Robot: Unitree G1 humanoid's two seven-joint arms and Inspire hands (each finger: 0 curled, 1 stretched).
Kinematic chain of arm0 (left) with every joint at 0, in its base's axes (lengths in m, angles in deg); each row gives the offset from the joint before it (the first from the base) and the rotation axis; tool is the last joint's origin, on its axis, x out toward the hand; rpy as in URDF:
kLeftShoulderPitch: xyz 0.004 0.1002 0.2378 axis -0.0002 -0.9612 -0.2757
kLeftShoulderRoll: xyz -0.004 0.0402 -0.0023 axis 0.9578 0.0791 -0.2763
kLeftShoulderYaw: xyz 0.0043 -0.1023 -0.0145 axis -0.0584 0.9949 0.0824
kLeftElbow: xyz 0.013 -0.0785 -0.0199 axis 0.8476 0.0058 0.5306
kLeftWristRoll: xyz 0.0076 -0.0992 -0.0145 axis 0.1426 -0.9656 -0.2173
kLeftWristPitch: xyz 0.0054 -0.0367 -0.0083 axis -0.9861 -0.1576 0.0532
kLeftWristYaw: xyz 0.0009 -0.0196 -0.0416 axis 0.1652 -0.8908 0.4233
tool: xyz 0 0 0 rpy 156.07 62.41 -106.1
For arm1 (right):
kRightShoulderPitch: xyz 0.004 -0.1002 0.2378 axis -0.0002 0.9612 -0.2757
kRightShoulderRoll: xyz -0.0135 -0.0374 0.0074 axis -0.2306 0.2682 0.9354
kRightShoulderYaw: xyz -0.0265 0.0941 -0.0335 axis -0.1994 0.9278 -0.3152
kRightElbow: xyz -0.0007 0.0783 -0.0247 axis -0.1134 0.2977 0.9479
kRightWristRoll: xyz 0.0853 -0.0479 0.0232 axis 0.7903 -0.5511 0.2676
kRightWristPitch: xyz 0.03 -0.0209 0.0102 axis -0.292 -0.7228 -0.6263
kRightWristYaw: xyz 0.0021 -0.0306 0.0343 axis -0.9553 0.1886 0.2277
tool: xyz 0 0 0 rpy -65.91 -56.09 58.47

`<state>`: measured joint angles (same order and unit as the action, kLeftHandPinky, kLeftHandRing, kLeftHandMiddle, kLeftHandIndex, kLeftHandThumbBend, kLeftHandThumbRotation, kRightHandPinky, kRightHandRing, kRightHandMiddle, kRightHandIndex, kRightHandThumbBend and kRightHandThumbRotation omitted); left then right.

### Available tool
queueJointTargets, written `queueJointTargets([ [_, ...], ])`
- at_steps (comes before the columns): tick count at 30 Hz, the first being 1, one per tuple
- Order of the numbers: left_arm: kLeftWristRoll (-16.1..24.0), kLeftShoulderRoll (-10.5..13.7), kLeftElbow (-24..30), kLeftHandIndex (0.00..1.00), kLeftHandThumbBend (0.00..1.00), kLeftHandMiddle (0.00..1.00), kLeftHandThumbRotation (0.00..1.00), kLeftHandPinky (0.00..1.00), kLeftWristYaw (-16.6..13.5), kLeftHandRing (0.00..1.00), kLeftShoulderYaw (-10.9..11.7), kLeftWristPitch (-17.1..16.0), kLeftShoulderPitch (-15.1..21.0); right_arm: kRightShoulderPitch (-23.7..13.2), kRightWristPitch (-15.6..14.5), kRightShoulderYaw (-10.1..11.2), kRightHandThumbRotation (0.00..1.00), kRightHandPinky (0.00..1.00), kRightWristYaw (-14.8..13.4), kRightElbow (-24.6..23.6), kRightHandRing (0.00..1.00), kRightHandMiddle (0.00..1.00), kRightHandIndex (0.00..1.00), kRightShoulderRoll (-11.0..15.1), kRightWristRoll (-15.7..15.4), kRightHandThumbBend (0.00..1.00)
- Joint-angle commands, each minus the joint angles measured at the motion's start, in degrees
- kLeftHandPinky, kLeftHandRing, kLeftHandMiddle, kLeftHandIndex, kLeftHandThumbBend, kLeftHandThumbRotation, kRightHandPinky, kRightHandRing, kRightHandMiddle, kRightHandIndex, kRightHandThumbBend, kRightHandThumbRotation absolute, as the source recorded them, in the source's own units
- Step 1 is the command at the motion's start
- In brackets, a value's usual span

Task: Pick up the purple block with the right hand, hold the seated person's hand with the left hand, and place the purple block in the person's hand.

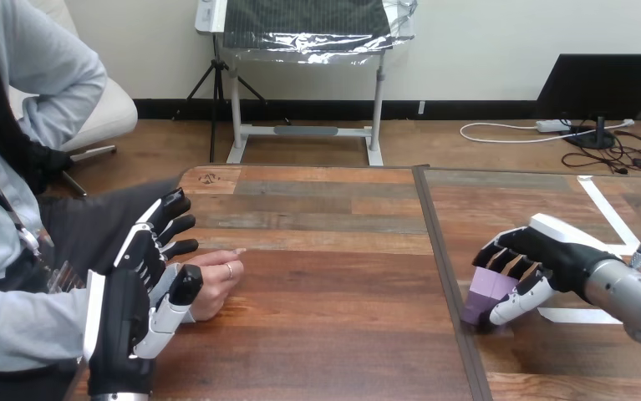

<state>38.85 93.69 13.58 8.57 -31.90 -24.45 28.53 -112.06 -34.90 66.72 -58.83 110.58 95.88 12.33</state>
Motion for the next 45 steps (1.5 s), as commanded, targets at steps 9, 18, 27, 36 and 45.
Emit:
queueJointTargets([
  [9,-0.9,-0.14,1.92,0.83,1.0,0.84,0.85,0.71,0.5,0.81,0.22,-1.34,2.89,-0.9,-1.59,1.48,0.0,0.5,-6.15,-0.65,0.53,0.55,0.52,-1.42,0.93,0.83],
  [18,-1.03,-0.17,1.95,0.83,1.0,0.84,0.85,0.71,0.63,0.81,0.25,-1.4,2.93,-0.75,-1.12,1.92,0.0,0.47,-7.24,-1.11,0.51,0.54,0.5,-1.47,1.71,0.8],
  [27,-0.79,-0.12,1.93,0.83,1.0,0.84,0.85,0.71,0.57,0.81,0.2,-1.31,3.02,-0.63,0.6,2.53,0.0,0.44,-8.87,-1.2,0.5,0.53,0.5,-1.49,2.97,0.79],
  [36,-0.64,-0.09,1.88,0.84,1.0,0.84,0.86,0.71,0.37,0.82,0.28,-1.32,3.1,-0.29,2.97,3.51,0.0,0.39,-10.79,-1.37,0.45,0.5,0.5,-1.74,4.36,0.81],
  [45,-0.01,0.14,2.07,0.84,1.0,0.84,0.86,0.71,-0.29,0.82,0.39,-1.06,3.06,0.02,4.49,4.44,0.0,0.34,-12.24,-2.05,0.39,0.46,0.51,-2.02,5.65,0.8],
])
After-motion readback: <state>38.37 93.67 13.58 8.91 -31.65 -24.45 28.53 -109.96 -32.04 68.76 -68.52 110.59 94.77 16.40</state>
